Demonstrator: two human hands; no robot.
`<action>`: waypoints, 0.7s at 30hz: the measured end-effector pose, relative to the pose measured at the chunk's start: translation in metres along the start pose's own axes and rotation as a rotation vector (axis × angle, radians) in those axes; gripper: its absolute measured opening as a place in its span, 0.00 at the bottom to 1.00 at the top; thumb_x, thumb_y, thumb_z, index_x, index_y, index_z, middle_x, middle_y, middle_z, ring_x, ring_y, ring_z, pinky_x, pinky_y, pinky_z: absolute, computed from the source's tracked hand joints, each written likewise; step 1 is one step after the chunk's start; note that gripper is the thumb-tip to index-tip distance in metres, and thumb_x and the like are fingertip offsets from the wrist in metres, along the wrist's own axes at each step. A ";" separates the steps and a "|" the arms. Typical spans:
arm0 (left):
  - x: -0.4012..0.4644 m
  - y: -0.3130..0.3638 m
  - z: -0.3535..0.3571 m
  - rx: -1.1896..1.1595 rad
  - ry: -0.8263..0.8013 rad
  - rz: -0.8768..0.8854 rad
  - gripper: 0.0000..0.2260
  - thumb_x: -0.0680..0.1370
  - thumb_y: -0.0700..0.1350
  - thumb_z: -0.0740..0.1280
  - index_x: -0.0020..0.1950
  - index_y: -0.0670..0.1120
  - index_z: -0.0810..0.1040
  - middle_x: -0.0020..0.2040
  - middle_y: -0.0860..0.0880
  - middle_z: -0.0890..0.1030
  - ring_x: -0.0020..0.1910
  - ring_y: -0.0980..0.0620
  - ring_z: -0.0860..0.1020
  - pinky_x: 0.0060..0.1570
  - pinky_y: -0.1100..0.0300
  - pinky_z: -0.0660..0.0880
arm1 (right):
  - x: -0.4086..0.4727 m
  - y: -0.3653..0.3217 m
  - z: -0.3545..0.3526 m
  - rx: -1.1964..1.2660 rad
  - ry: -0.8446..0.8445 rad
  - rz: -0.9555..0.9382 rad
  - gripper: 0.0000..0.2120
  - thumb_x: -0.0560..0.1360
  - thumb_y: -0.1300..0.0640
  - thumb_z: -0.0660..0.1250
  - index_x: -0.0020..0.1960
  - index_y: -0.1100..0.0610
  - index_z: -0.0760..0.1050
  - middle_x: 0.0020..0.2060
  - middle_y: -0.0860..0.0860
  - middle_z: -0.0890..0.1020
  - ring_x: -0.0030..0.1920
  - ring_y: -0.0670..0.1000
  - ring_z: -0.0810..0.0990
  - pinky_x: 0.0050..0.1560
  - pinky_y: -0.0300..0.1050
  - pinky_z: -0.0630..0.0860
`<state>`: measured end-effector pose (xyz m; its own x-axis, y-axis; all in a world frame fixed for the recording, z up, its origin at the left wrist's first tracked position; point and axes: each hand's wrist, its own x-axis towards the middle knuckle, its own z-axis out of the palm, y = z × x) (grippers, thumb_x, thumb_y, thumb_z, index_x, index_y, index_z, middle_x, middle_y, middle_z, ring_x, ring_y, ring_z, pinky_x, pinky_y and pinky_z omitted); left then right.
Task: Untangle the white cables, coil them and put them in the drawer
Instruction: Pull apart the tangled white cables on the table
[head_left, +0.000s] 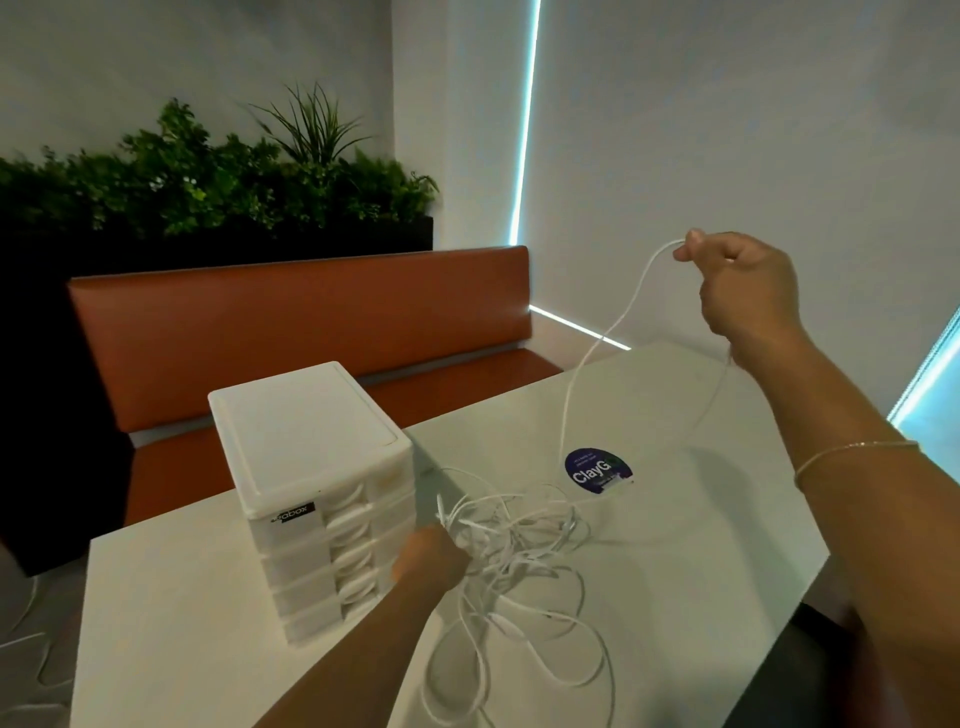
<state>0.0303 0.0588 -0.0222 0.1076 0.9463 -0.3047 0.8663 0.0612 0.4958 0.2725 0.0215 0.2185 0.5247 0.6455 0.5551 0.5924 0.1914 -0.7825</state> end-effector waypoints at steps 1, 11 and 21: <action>-0.003 0.002 -0.002 -0.008 -0.012 0.003 0.17 0.75 0.49 0.65 0.59 0.40 0.76 0.59 0.43 0.79 0.58 0.46 0.77 0.52 0.58 0.74 | -0.003 0.003 0.000 -0.035 -0.008 -0.011 0.13 0.77 0.45 0.62 0.45 0.51 0.80 0.23 0.38 0.73 0.30 0.42 0.68 0.36 0.40 0.66; -0.017 0.036 -0.016 -0.117 0.118 0.046 0.30 0.78 0.48 0.63 0.71 0.34 0.53 0.63 0.41 0.72 0.61 0.44 0.74 0.57 0.55 0.74 | -0.042 0.051 0.000 -0.503 -0.226 0.076 0.18 0.78 0.48 0.61 0.54 0.60 0.81 0.56 0.57 0.80 0.59 0.57 0.75 0.57 0.44 0.67; -0.033 0.065 -0.037 -0.291 0.106 0.330 0.13 0.79 0.53 0.61 0.54 0.46 0.77 0.57 0.48 0.79 0.49 0.53 0.73 0.47 0.61 0.69 | -0.065 0.045 0.010 -0.437 -0.375 0.132 0.17 0.78 0.48 0.60 0.54 0.60 0.80 0.50 0.55 0.81 0.48 0.52 0.73 0.50 0.48 0.71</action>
<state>0.0644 0.0432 0.0504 0.2914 0.9565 -0.0138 0.6190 -0.1775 0.7651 0.2587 -0.0044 0.1443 0.4068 0.8754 0.2610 0.7754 -0.1798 -0.6053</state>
